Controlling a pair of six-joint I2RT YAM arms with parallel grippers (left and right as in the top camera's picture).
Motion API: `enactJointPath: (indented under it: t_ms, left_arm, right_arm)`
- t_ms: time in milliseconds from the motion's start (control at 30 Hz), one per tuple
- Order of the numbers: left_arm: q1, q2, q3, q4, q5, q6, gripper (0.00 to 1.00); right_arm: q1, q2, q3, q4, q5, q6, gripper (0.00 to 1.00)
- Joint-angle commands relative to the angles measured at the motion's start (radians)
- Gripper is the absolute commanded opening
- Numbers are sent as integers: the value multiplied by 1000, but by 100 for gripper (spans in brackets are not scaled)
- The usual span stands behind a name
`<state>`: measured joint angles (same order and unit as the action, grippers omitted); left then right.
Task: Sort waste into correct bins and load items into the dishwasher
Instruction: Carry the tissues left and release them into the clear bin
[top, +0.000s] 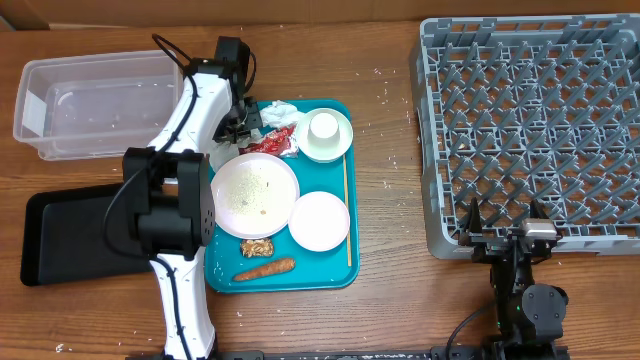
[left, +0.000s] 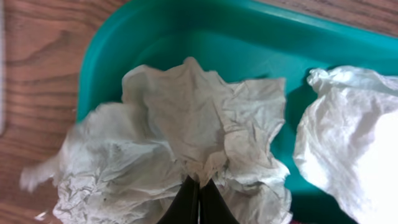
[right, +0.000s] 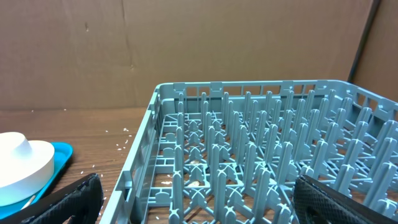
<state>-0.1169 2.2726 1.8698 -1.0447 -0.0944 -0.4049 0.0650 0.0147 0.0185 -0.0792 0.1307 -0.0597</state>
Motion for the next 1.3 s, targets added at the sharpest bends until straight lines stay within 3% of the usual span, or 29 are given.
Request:
enactJointPath:
  t_ms: [0, 233, 333, 500, 800, 833, 867, 900, 933, 1267]
  left_arm:
    - [6, -37, 168, -55, -52, 9, 4]
    - [6, -91, 445, -135, -52, 8, 4]
    - [8, -107, 510, -132, -121, 8, 4]
    - [51, -116, 546, -100, -283, -25, 4]
    - [253, -81, 541, -38, -216, -56, 5]
    - [274, -73, 541, -37, -193, -56, 13]
    - [298, -66, 540, -38, -150, -56, 35]
    - [316, -59, 540, -43, -108, -56, 74]
    - [331, -57, 540, -53, -68, -56, 100]
    - [383, -55, 540, -298, 237, -35, 100]
  right_arm:
    - [-5, -12, -10, 6, -1, 4, 100]
    - [-5, -12, -10, 6, -1, 4, 100]
    - [-5, -12, -10, 6, -1, 4, 100]
    - [-5, -12, -10, 6, -1, 4, 100]
    - [-5, -12, -10, 6, -1, 4, 100]
    - [-5, -12, -10, 6, -1, 4, 100]
    - [-5, -12, -10, 6, -1, 4, 100]
    - [-5, -12, -10, 6, -1, 4, 100]
    - [-5, -12, -10, 6, -1, 4, 100]
    - [-5, -12, -10, 6, -1, 4, 100]
